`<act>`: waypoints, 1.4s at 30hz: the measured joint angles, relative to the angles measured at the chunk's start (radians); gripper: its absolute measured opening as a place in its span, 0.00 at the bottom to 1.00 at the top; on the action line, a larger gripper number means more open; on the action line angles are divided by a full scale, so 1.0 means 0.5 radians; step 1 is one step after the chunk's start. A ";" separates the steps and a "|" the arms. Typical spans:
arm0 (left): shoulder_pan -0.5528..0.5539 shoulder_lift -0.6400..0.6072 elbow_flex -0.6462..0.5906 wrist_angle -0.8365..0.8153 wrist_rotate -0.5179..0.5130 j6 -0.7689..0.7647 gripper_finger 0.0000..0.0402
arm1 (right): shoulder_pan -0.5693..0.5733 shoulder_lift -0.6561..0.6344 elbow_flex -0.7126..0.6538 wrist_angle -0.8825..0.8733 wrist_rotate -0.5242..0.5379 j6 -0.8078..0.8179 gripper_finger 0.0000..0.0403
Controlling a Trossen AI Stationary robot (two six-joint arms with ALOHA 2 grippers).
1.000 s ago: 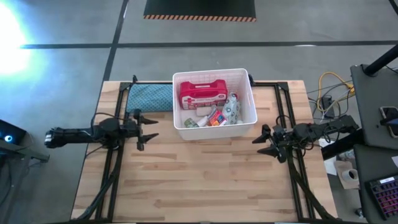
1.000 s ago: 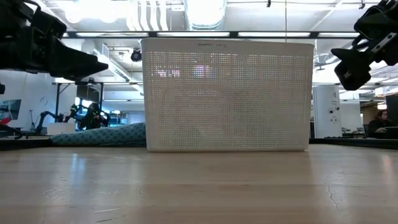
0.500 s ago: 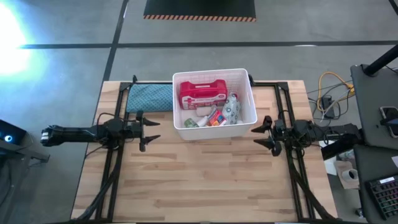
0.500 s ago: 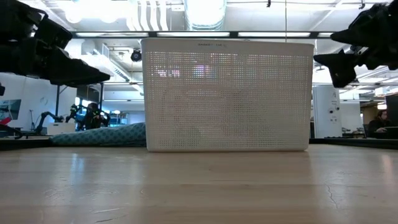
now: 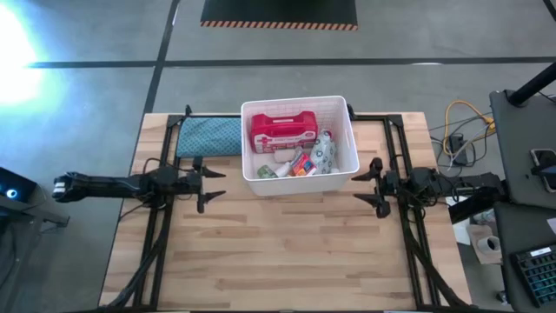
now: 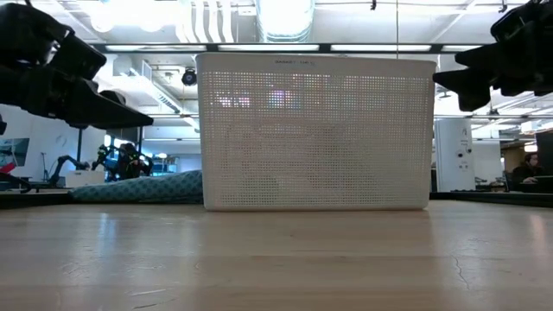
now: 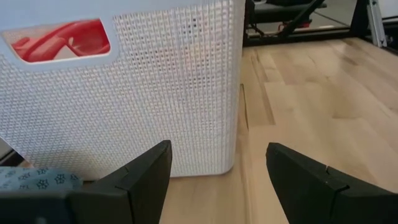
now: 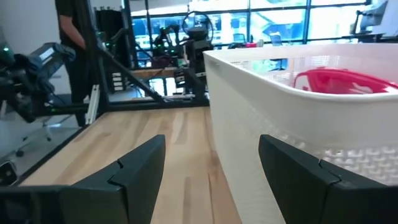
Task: Pick & place medical supplies in basket/bin
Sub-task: Return to Home Position
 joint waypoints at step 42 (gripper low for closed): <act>0.000 0.124 0.001 0.000 0.000 0.000 0.60 | 0.000 0.005 -0.001 0.004 0.012 -0.041 0.62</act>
